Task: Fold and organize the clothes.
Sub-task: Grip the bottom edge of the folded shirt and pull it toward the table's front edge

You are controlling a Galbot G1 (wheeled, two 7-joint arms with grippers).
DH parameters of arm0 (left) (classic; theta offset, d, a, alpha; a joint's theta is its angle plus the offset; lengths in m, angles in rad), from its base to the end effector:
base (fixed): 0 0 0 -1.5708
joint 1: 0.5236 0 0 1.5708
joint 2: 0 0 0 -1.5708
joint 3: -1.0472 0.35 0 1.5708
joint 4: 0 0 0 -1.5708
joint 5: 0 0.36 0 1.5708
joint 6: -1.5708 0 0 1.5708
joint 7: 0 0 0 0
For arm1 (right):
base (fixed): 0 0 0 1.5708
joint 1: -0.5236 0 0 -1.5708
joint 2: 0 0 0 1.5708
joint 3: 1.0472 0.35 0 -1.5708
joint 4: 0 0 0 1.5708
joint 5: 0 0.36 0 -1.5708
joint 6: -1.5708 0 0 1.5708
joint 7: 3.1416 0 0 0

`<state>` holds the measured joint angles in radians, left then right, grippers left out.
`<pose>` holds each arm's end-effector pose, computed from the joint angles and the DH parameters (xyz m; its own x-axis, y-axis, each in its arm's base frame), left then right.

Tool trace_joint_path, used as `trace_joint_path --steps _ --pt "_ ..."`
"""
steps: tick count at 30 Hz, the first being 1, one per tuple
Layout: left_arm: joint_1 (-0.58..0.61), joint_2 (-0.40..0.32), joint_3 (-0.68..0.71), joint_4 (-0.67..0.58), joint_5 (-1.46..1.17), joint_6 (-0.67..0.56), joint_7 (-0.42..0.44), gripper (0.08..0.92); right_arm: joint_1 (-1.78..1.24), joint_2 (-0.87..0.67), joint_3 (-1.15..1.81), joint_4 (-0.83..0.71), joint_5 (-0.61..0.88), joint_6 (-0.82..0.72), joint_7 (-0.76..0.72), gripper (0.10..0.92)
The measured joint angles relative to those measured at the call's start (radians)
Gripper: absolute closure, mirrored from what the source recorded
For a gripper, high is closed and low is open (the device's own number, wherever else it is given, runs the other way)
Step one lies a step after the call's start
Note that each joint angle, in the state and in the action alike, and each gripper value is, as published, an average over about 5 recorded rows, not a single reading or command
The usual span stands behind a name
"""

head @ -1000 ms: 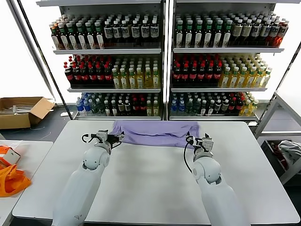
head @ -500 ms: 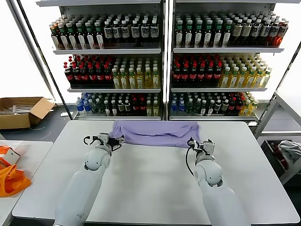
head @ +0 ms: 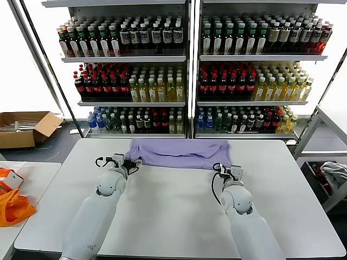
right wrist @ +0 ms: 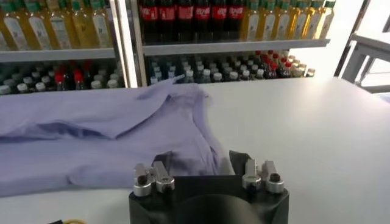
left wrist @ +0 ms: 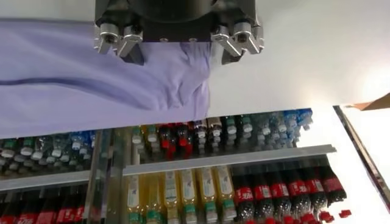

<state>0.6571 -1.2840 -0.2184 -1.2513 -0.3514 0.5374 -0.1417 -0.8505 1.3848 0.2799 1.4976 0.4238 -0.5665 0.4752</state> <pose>0.4814 0.0325 -0.3137 -0.8594 0.0071 0.5113 0.0642 0.9935 0.0941 0.4171 0.0155 -0.3103 -0.8493 0.1690 0.5001 0.1743 0.9840 -0.0366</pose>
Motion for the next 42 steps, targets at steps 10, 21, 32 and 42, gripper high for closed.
trace_joint_path --steps 10,21,32,42 --pt "0.012 -0.001 0.018 0.002 0.006 -0.012 0.007 0.575 -0.025 -0.014 -0.003 0.015 0.004 -0.004 -0.001 0.812" --pt "0.057 0.025 0.027 -0.062 0.008 -0.010 0.000 0.881 -0.092 -0.033 -0.014 0.121 0.006 -0.010 0.015 0.902" --pt "0.132 0.058 0.011 -0.206 -0.006 0.022 -0.010 0.908 -0.176 -0.060 -0.013 0.267 0.010 -0.015 0.046 0.902" --pt "0.272 0.117 -0.018 -0.423 -0.026 0.033 -0.020 0.908 -0.307 -0.109 0.003 0.456 0.005 -0.015 0.079 0.902"
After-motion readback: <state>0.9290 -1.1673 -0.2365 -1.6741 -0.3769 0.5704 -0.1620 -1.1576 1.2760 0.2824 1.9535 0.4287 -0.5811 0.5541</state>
